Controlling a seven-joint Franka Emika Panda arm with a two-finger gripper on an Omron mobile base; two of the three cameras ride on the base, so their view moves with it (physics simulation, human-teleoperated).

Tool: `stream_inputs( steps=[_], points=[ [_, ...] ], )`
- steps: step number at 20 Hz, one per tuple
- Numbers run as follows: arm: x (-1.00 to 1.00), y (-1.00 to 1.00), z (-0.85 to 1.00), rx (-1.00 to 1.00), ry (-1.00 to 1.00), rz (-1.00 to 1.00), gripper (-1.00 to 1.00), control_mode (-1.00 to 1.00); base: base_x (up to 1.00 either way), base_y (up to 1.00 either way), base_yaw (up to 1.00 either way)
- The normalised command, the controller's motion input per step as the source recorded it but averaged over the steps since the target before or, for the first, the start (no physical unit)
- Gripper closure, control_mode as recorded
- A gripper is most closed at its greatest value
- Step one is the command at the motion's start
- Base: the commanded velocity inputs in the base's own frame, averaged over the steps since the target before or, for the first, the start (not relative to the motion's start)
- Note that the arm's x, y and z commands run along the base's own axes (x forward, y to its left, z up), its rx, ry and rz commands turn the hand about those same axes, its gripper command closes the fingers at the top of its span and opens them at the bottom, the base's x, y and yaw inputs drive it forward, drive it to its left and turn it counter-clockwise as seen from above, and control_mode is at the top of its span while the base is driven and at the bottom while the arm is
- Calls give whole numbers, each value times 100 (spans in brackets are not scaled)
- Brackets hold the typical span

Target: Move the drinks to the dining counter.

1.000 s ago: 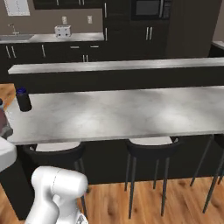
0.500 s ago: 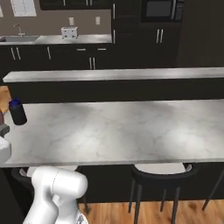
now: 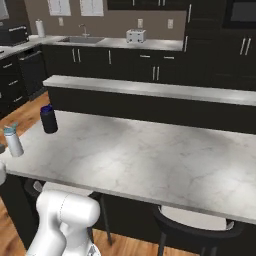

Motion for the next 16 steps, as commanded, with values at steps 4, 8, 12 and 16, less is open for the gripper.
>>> stream_inputs(
  steps=[4, 8, 12, 16],
  points=[
    [21, -14, -4, 5, 0, 14, 100, -100, 63, -35, 42],
    [69, -51, -3, 17, 5, 43, 100, -100, 0, 0, 0],
    [66, -42, 0, 6, 8, 23, 100, -100, 0, 0, 0],
    [47, -24, 0, 0, 2, 39, 100, -100, 0, 0, 0]
  ],
)
